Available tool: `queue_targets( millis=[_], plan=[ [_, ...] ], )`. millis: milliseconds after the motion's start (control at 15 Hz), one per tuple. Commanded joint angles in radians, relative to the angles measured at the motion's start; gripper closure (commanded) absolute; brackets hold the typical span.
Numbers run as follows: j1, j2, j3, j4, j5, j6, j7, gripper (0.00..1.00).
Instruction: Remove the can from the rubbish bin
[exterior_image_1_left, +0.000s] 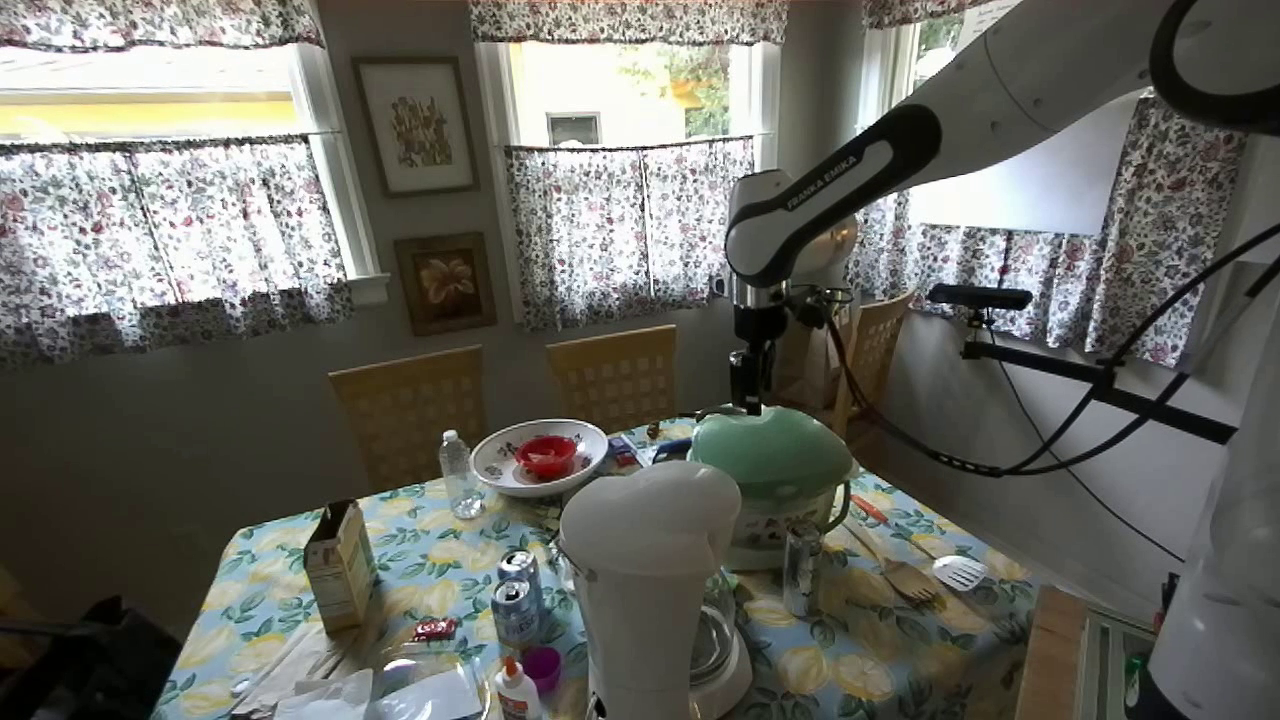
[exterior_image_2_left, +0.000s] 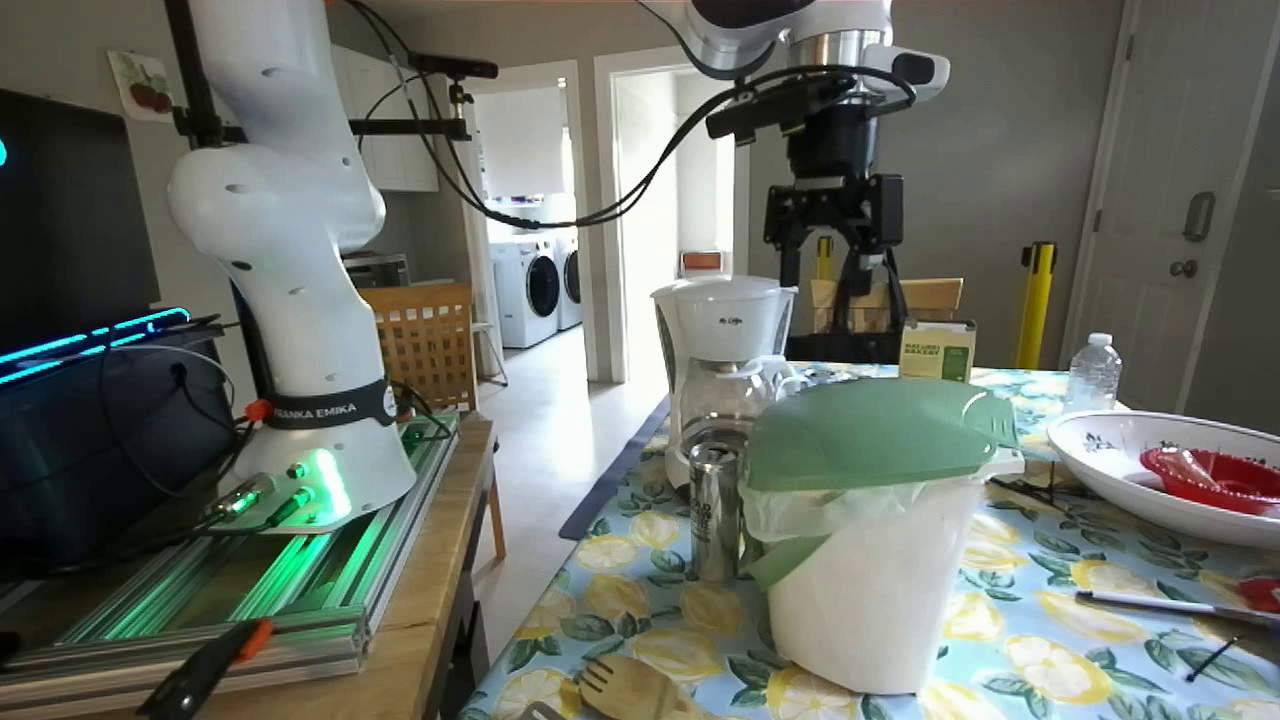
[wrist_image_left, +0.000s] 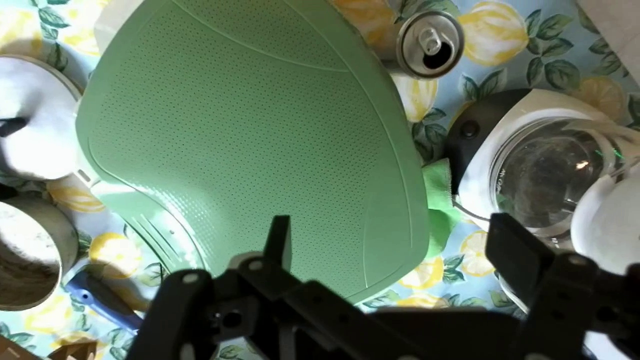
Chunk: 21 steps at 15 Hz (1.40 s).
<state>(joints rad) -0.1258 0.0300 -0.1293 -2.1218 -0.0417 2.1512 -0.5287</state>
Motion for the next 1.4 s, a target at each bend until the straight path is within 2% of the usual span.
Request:
queue_targets(
  millis=[0, 267, 533, 867, 1133, 1200, 1333],
  plan=[
    [0.005, -0.065, 0.008, -0.065, -0.035, 0.038, 0.097, 0.00],
    [0.013, -0.135, 0.015, -0.149, 0.002, 0.149, 0.285, 0.00],
    [0.015, -0.207, 0.033, -0.240, -0.019, 0.267, 0.507, 0.00],
    [-0.023, -0.297, 0.067, -0.340, -0.095, 0.347, 0.818, 0.00],
    [-0.103, -0.354, 0.116, -0.390, -0.236, 0.394, 1.071, 0.00],
    [-0.064, -0.298, 0.089, -0.339, -0.159, 0.368, 0.946, 0.00],
    [-0.092, -0.321, 0.106, -0.357, -0.193, 0.370, 1.012, 0.00]
  ],
)
